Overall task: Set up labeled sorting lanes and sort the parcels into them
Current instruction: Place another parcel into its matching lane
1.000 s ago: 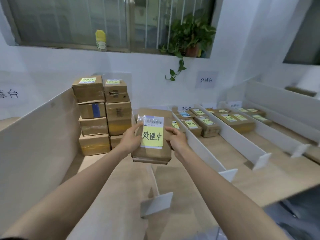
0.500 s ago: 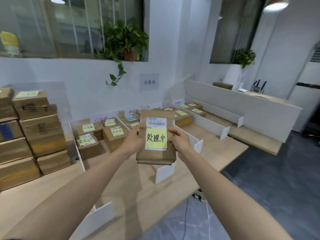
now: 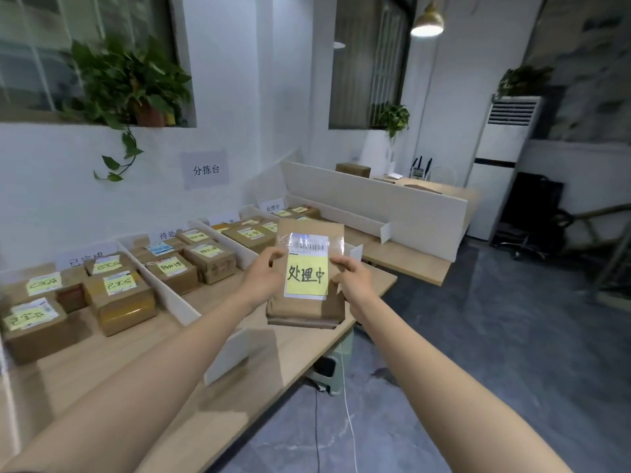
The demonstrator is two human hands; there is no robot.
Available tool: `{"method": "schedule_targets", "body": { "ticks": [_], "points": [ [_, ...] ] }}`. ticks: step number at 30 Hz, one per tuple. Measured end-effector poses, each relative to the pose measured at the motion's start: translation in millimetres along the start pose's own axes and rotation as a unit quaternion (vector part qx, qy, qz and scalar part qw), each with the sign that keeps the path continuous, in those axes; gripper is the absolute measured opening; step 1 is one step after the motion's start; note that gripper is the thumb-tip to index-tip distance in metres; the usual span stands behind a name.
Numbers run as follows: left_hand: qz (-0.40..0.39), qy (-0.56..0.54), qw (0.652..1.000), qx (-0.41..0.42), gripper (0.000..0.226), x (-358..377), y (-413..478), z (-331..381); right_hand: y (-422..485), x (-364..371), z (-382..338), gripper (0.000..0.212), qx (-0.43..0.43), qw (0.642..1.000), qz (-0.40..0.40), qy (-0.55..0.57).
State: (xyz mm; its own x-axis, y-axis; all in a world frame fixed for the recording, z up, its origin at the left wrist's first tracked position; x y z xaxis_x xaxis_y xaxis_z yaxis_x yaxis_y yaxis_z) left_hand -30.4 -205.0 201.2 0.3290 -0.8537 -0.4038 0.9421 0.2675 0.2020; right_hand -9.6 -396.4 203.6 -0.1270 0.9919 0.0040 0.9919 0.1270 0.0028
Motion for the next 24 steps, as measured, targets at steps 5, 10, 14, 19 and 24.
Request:
{"method": "schedule_targets", "body": {
  "ticks": [5, 10, 14, 19, 24],
  "points": [
    [-0.014, -0.015, 1.0, 0.016, 0.042, 60, 7, 20, 3, -59, 3, 0.046, -0.003, 0.999, 0.036, -0.006],
    [-0.047, -0.024, 0.998, 0.034, 0.038, 105, 17, 35, 11, -103, 11, 0.047, 0.006, 0.998, 0.068, -0.001],
    [-0.066, -0.029, 0.997, 0.037, 0.041, 131, 34, 39, 27, -126, 16, 0.046, 0.011, 0.996, 0.088, 0.002],
    [-0.072, -0.024, 0.996, 0.049, 0.042, 162, 64, 44, 59, -149, 20, 0.047, 0.011, 0.993, 0.115, -0.003],
    [-0.074, -0.03, 0.995, 0.063, 0.039, 190, 110, 47, 105, -166, 18, 0.052, 0.011, 0.991, 0.133, -0.013]
  ]
}}
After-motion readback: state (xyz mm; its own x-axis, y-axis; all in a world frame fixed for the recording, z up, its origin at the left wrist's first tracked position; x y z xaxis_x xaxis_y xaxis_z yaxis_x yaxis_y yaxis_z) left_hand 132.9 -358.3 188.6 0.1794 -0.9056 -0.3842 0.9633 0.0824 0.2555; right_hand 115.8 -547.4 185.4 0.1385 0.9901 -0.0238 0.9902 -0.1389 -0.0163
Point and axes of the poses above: each hand's wrist, its own y-axis towards the middle knuckle, its own x-axis out of the palm, z = x × y, the point moved 6 cm from there along y, towards the middle knuckle, and after that the axes turned 2 degrees about x, right-handed, at the moved point
